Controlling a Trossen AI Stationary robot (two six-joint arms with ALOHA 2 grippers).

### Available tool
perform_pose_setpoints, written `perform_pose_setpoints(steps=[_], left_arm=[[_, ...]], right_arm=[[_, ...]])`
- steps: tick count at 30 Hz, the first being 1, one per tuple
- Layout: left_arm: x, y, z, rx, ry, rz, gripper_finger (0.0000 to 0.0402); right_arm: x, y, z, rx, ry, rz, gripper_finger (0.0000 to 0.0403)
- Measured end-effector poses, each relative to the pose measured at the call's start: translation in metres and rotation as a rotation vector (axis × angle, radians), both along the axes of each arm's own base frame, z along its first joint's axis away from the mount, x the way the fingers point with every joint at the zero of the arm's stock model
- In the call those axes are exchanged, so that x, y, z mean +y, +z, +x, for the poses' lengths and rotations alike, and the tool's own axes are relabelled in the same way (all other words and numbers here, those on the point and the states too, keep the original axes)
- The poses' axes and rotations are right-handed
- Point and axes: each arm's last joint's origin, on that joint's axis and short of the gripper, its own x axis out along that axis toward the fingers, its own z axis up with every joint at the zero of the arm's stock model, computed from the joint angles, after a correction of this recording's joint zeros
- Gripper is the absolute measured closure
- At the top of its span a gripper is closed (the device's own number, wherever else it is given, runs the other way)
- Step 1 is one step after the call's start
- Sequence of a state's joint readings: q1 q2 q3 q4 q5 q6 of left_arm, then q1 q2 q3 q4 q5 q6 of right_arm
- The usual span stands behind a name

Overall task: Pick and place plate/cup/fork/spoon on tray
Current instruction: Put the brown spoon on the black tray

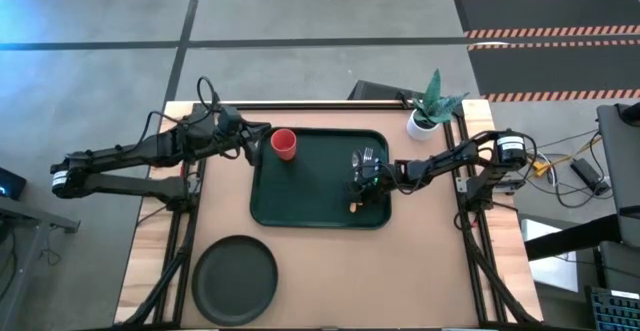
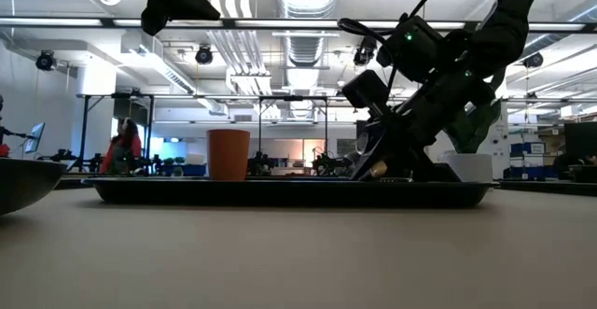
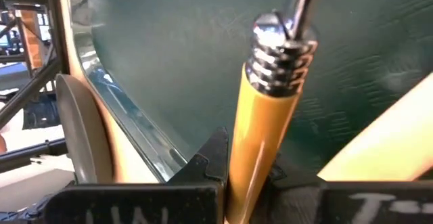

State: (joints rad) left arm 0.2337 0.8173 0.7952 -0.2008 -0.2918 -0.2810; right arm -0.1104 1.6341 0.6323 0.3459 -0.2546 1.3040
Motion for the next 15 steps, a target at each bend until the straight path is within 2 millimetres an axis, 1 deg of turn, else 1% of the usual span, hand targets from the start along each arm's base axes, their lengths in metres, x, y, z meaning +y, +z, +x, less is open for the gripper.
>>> perform_pose_setpoints(steps=[11, 15], left_arm=[[0.0000, 0.0000, 0.0000, 0.000, 0.000, 0.000, 0.0402], [0.0000, 0.0000, 0.0000, 0.000, 0.000, 0.000, 0.0402]], right_arm=[[0.0004, 0.0005, 0.0003, -0.013, 0.017, -0.007, 0.0391], [0.0003, 0.0009, 0.0003, -0.015, 0.019, -0.009, 0.0379]])
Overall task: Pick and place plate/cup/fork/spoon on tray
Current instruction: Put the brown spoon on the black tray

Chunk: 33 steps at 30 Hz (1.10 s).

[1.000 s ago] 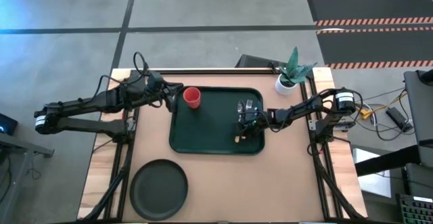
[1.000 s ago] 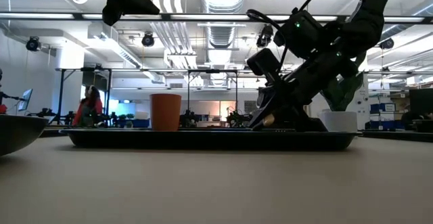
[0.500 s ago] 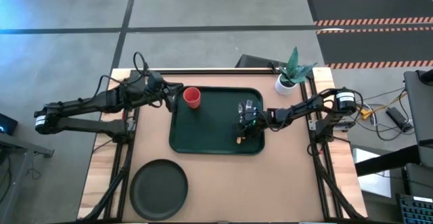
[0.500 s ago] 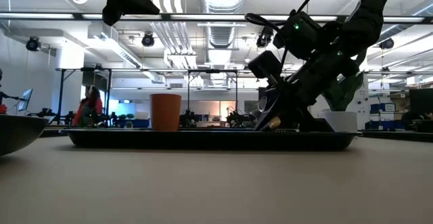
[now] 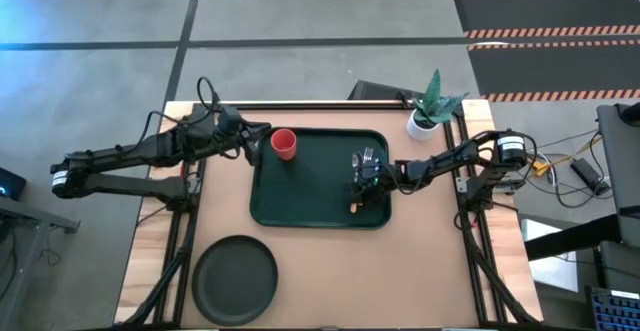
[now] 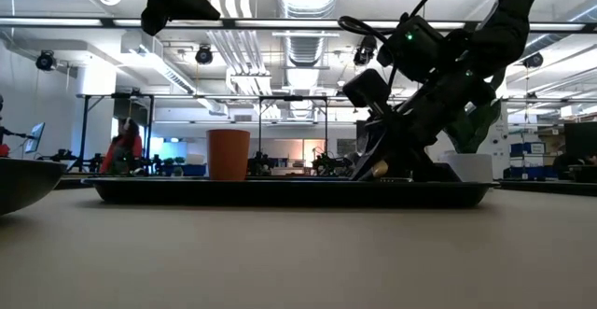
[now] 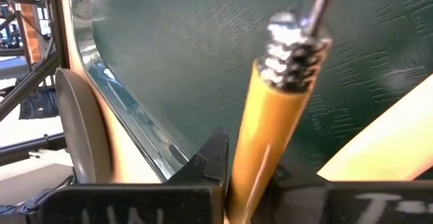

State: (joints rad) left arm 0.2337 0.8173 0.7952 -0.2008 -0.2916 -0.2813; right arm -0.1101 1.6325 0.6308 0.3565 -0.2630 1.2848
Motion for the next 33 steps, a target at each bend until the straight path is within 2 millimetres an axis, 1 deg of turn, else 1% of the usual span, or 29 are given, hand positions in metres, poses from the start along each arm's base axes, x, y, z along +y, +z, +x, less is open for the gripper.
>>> perform_pose_setpoints(steps=[8, 15, 20, 25, 29, 33], left_arm=[[0.000, 0.000, 0.000, -0.001, 0.000, 0.000, 0.0402], [0.000, 0.000, 0.000, -0.001, 0.000, -0.001, 0.0402], [0.000, 0.000, 0.000, -0.007, 0.001, -0.002, 0.0402], [0.000, 0.001, 0.000, -0.008, 0.000, -0.001, 0.0402], [0.000, 0.001, 0.000, -0.010, 0.000, 0.000, 0.0402], [0.000, 0.001, 0.000, -0.010, 0.000, 0.000, 0.0402]], right_arm=[[0.000, 0.000, 0.000, -0.004, 0.008, -0.010, 0.0346], [0.000, 0.002, 0.001, -0.026, -0.003, 0.000, 0.0331], [0.002, 0.008, 0.006, -0.104, -0.001, 0.005, 0.0328], [0.007, 0.019, 0.014, -0.147, 0.063, -0.001, 0.0324], [0.009, 0.021, 0.017, -0.069, 0.111, -0.007, 0.0307], [0.009, 0.025, 0.017, 0.041, 0.147, -0.028, 0.0277]])
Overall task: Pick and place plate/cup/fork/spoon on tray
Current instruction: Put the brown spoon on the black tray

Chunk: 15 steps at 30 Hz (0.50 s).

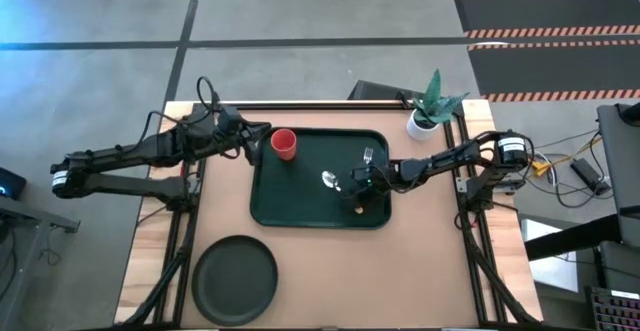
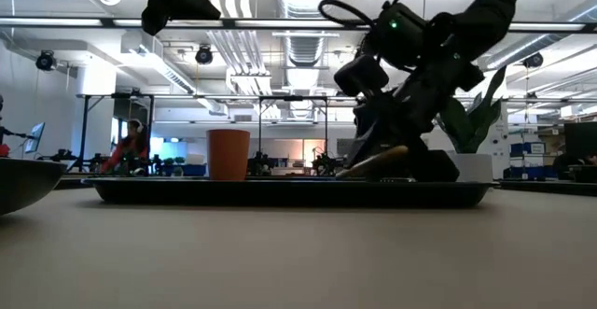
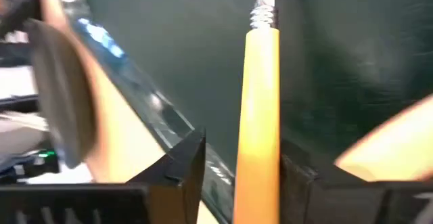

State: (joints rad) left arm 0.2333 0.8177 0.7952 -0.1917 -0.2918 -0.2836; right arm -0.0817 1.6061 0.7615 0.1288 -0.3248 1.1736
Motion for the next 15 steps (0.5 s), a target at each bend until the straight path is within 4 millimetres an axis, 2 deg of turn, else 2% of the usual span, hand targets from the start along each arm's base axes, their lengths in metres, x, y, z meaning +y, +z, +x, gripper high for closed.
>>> perform_pose_setpoints(steps=[9, 15], left_arm=[[0.000, 0.000, 0.000, 0.000, -0.009, 0.000, 0.0402], [-0.001, 0.001, 0.001, -0.012, -0.031, -0.001, 0.0402]], right_arm=[[-0.001, 0.019, 0.014, -0.036, 0.063, -0.051, 0.0221], [0.000, 0.022, 0.007, 0.171, 0.125, -0.049, 0.0206]])
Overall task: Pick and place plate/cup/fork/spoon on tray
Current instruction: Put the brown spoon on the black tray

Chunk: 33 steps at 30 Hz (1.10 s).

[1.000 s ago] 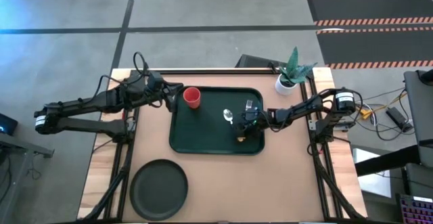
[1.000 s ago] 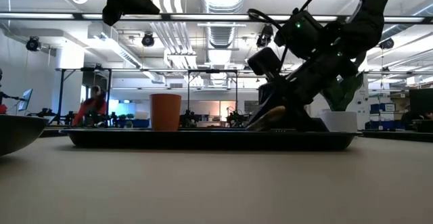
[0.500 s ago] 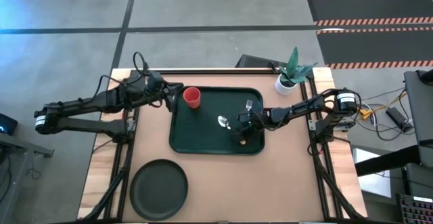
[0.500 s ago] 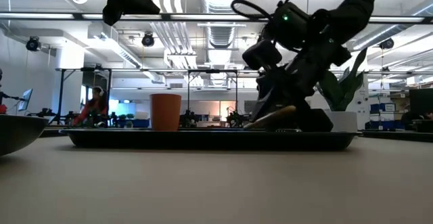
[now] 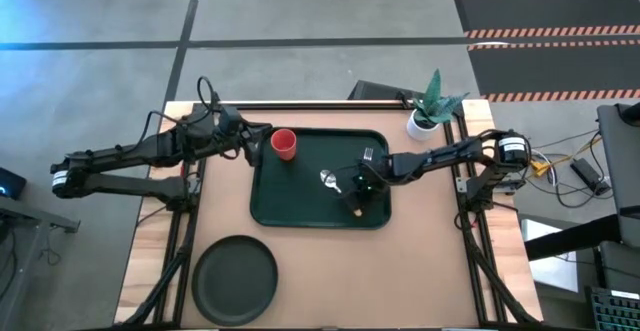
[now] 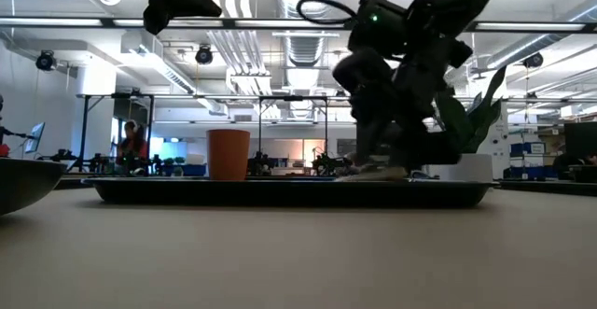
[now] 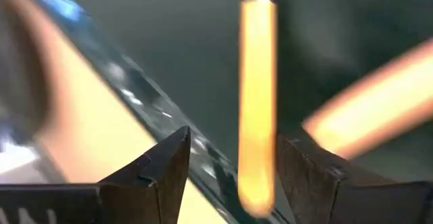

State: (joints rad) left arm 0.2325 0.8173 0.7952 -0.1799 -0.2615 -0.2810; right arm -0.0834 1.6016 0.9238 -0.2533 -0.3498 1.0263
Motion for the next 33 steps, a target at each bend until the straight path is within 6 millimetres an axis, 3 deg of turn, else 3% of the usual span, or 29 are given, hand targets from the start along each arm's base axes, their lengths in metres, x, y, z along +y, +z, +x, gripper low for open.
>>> perform_pose_setpoints(steps=[6, 14, 17, 24, 33], left_arm=[[0.000, 0.001, 0.000, -0.010, -0.001, 0.010, 0.0402], [0.000, 0.001, 0.000, -0.008, -0.001, 0.010, 0.0402], [0.000, 0.001, 0.000, -0.008, -0.001, 0.010, 0.0402], [0.000, 0.001, 0.000, -0.009, -0.001, 0.009, 0.0402], [0.001, -0.001, 0.003, 0.001, 0.001, 0.000, 0.0402]], right_arm=[[0.000, 0.013, -0.003, 0.120, 0.053, -0.018, 0.0204], [-0.011, 0.047, 0.019, -0.008, 0.072, -0.174, 0.0206], [-0.020, 0.054, 0.025, -0.041, 0.084, -0.213, 0.0234], [-0.035, 0.043, 0.032, -0.028, 0.083, -0.230, 0.0380], [-0.038, 0.017, 0.061, -0.184, 0.111, -0.192, 0.0394]])
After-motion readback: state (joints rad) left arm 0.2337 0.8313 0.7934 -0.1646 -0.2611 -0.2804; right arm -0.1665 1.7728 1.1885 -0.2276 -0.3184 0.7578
